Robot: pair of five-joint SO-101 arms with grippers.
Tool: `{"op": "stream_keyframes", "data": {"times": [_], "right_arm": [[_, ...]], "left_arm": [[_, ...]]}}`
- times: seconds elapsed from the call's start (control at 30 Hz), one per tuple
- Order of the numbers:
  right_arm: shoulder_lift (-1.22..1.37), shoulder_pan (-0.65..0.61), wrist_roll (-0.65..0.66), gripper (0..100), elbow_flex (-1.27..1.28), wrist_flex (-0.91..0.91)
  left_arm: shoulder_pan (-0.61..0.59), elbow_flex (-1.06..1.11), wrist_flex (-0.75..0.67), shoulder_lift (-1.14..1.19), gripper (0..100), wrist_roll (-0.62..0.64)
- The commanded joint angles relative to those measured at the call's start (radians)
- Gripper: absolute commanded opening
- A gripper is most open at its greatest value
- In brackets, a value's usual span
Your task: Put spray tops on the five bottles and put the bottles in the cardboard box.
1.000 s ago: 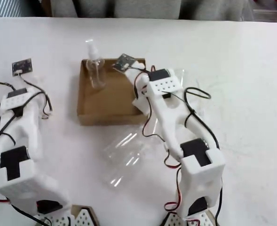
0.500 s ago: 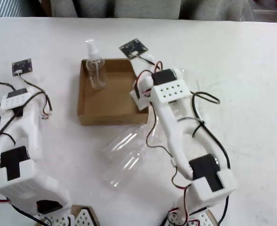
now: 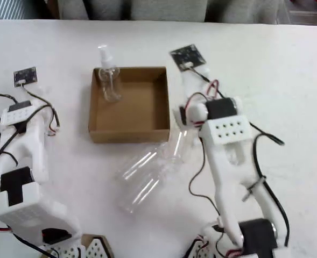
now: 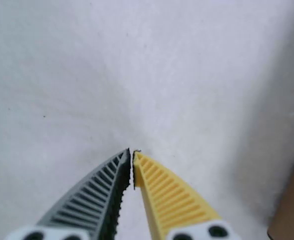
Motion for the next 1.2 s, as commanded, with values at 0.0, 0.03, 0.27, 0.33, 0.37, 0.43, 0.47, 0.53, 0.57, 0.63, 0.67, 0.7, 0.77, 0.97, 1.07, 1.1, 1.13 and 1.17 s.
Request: {"op": "stream_keyframes", "data": {"times": [0.0,0.03,0.27,0.33,0.37,0.43,0.47,0.53,0.57,0.63,0.67,0.7,0.77,0.97,1.07,1.1,1.13,1.17], "right_arm": [[-0.137,0.071,-0.009,1.9,0.089,-0.010],[-0.165,0.093,-0.005,1.9,0.132,-0.024],[-0.297,0.262,-0.012,2.0,0.439,-0.225],[-0.323,0.294,-0.012,2.0,0.529,-0.305],[-0.334,0.311,-0.012,2.0,0.568,-0.338],[-0.357,0.346,-0.012,2.0,0.631,-0.386],[-0.367,0.369,-0.012,2.0,0.655,-0.403],[-0.390,0.417,-0.012,2.0,0.694,-0.426],[-0.401,0.437,-0.012,2.0,0.709,-0.432],[-0.420,0.461,-0.011,2.0,0.741,-0.437],[-0.429,0.463,-0.005,2.0,0.755,-0.437],[-0.437,0.463,-0.005,2.0,0.769,-0.437],[-0.455,0.467,-0.005,2.0,0.786,-0.433],[-0.489,0.492,-0.003,2.0,0.801,-0.435],[-0.489,0.496,-0.003,2.0,0.801,-0.437],[-0.489,0.496,-0.003,2.0,0.801,-0.437],[-0.489,0.496,-0.003,2.0,0.801,-0.437],[-0.489,0.496,-0.003,2.0,0.801,-0.437]], "left_arm": [[-0.004,-0.054,0.008,-0.007,2,0.008],[-0.004,-0.054,0.008,-0.007,2,0.008],[-0.004,-0.051,0.008,-0.008,2,0.006],[-0.007,-0.051,0.008,-0.010,2,0.006],[-0.008,-0.051,0.011,-0.010,2,0.006],[-0.010,-0.049,0.012,-0.010,2,0.006],[-0.010,-0.049,0.014,-0.010,2,0.006],[-0.010,-0.048,0.018,-0.010,2,0.006],[-0.010,-0.052,0.038,-0.012,2,0.006],[-0.010,-0.072,0.087,-0.016,2,-0.025],[-0.008,-0.087,0.121,-0.025,2,-0.061],[-0.007,-0.101,0.157,-0.041,2,-0.101],[-0.005,-0.124,0.221,-0.090,2,-0.152],[0.071,-0.141,0.399,-0.349,2,-0.253],[0.166,-0.138,0.519,-0.493,2,-0.330],[0.206,-0.138,0.557,-0.538,2,-0.353],[0.248,-0.138,0.591,-0.576,2,-0.377],[0.289,-0.138,0.620,-0.611,2,-0.405]]}}
